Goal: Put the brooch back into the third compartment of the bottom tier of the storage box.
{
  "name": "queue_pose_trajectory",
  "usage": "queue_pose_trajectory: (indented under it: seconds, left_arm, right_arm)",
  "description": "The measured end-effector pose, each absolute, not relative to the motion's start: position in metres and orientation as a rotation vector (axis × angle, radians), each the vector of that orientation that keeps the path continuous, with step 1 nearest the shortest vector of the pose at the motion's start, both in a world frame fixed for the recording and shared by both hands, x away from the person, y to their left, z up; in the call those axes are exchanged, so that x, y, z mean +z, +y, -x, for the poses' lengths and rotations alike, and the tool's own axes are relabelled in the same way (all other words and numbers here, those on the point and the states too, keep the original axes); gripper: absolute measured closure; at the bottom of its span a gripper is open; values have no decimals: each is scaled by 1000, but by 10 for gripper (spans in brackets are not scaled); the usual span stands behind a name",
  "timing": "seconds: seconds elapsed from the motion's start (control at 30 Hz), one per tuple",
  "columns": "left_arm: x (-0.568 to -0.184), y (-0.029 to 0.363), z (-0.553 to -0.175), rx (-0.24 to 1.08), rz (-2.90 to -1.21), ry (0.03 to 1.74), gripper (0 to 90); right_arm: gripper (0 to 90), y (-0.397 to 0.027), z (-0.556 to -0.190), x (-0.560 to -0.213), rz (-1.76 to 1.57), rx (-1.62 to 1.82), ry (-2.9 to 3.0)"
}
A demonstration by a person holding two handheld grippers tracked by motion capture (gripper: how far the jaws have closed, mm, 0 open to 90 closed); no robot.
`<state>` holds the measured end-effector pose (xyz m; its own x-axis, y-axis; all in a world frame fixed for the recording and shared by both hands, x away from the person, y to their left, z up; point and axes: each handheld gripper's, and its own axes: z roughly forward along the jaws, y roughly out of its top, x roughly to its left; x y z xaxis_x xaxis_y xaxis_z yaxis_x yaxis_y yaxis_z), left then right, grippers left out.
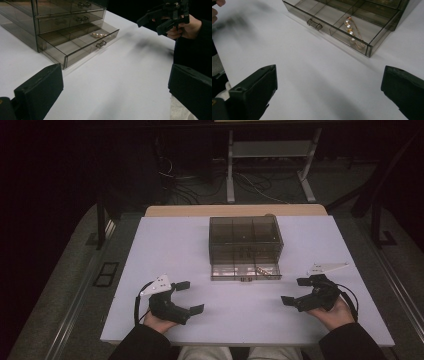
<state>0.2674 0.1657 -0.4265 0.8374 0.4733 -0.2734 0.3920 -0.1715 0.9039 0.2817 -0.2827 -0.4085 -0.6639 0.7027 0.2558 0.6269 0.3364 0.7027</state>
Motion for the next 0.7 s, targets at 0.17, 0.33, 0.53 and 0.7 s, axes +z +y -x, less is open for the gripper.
queue_pose_trajectory:
  seconds: [0.17,0.33,0.53,0.7]
  left_arm:
    - [-427,166,-268,81,-1790,663,0]
    - [-427,166,-268,81,-1796,666,0]
    - [-428,166,-269,75,-1803,671,0]
    - [-429,166,-269,71,-1811,670,0]
  right_arm:
    - [1,-287,-276,-415,-1253,1270,2460]
    - [0,-288,-270,-420,-1238,1286,2434]
    - [1,-287,-264,-425,-1211,1305,2424]
    - [1,-287,-262,-427,-1204,1307,2414]
